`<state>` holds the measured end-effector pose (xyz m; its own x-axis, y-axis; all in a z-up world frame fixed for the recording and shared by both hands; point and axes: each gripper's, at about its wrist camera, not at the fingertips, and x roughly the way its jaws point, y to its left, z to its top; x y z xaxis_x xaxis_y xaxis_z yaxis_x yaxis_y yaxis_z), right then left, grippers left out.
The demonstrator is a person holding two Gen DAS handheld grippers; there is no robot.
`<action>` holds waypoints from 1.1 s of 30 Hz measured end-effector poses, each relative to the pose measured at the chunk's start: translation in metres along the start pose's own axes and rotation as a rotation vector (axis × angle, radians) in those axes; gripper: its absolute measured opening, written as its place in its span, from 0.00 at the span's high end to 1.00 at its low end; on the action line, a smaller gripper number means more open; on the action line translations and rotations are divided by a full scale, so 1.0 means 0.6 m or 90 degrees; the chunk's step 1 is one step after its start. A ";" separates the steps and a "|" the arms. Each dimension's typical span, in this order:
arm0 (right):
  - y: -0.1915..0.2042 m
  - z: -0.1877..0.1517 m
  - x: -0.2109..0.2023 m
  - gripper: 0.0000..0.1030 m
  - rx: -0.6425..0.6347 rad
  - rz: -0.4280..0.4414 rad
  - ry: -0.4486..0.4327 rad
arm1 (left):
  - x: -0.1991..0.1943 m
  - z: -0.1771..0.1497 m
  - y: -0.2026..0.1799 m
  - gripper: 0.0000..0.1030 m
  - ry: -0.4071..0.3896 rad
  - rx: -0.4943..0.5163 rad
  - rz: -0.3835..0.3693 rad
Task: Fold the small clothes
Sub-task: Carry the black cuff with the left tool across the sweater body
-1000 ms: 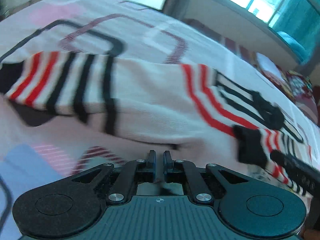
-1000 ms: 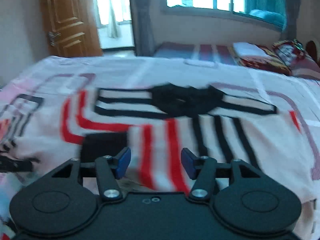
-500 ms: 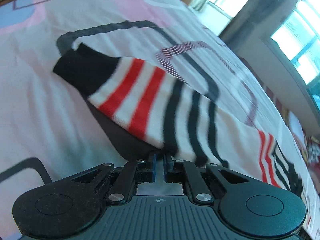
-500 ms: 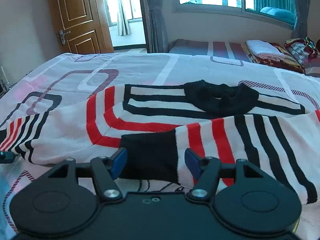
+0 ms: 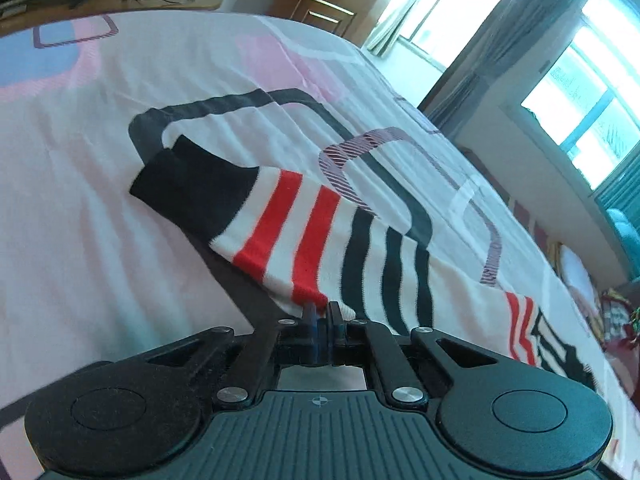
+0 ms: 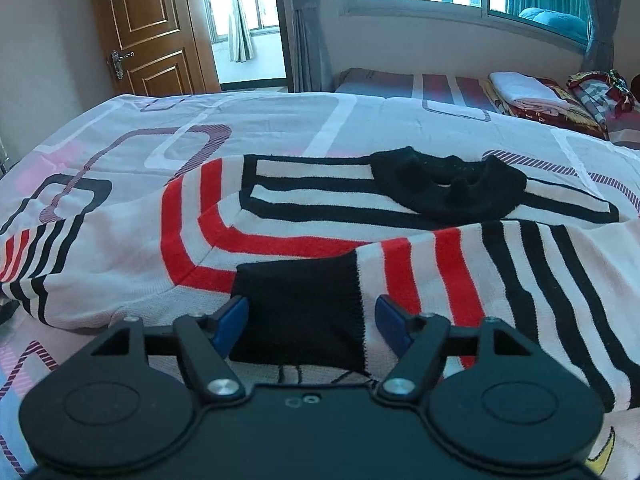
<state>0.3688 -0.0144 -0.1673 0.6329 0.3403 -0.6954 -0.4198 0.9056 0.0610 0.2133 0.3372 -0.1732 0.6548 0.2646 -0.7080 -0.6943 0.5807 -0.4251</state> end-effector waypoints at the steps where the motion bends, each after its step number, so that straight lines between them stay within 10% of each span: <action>1: 0.002 -0.001 0.001 0.30 -0.003 -0.001 0.001 | 0.000 0.001 0.003 0.95 0.009 -0.011 0.000; 4: 0.004 -0.002 0.002 0.30 -0.008 -0.003 0.002 | 0.003 0.009 0.026 0.92 0.048 -0.092 0.008; 6: 0.004 -0.002 0.001 0.30 -0.007 -0.002 0.003 | 0.009 0.014 0.043 0.18 0.062 -0.141 0.003; 8: 0.004 -0.002 0.001 0.30 -0.006 -0.003 0.003 | -0.005 0.013 0.046 0.00 0.003 -0.154 -0.014; 16: 0.005 0.000 -0.003 0.30 0.000 -0.012 0.001 | 0.039 0.040 0.067 0.10 -0.009 -0.197 -0.034; 18: 0.005 0.001 -0.005 0.31 -0.001 -0.020 -0.002 | 0.048 0.046 0.074 0.45 -0.016 -0.203 -0.041; 23: 0.000 0.008 -0.006 0.31 -0.002 -0.042 -0.010 | 0.081 0.055 0.107 0.88 -0.024 -0.271 -0.042; 33: 0.008 -0.005 0.029 0.29 -0.056 -0.099 0.007 | 0.015 0.090 0.011 0.94 -0.101 -0.168 -0.135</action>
<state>0.3760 -0.0048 -0.1810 0.6875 0.1945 -0.6997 -0.3732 0.9211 -0.1107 0.2306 0.3852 -0.1520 0.8161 0.2879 -0.5010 -0.5778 0.4226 -0.6983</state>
